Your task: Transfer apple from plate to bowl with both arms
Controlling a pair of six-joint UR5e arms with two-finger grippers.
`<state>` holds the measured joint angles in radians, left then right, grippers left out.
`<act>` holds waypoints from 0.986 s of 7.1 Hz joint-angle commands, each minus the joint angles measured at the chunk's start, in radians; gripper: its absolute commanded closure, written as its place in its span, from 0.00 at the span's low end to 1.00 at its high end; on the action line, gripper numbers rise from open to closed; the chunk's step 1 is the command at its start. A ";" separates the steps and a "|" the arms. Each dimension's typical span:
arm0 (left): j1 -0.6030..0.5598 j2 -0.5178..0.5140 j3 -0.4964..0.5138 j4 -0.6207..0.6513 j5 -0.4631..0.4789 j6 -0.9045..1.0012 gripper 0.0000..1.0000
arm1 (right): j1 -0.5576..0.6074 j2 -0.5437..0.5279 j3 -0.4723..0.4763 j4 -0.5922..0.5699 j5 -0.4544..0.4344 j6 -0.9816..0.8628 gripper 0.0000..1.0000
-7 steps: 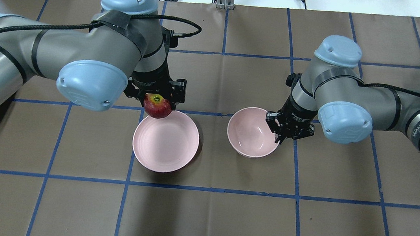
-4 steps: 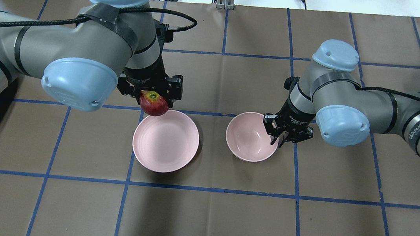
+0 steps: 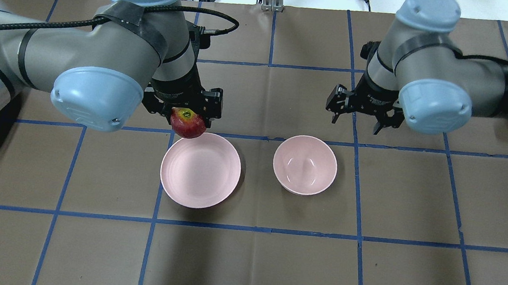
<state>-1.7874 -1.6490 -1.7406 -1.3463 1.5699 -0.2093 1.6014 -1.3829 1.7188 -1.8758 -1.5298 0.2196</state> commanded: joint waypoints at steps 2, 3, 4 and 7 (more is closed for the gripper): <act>-0.006 -0.014 -0.002 0.001 -0.005 -0.062 0.82 | -0.011 -0.085 -0.174 0.188 -0.125 0.003 0.00; -0.018 -0.015 -0.002 0.002 -0.017 -0.100 0.82 | 0.003 -0.140 -0.185 0.252 -0.127 0.010 0.00; -0.042 -0.021 -0.004 0.004 -0.046 -0.181 0.82 | 0.009 -0.151 -0.185 0.251 -0.116 0.010 0.00; -0.220 -0.216 0.047 0.213 -0.048 -0.529 0.84 | 0.009 -0.145 -0.191 0.254 -0.055 -0.005 0.00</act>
<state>-1.9332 -1.7846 -1.7186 -1.2207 1.5234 -0.5882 1.6095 -1.5293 1.5247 -1.6252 -1.6121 0.2213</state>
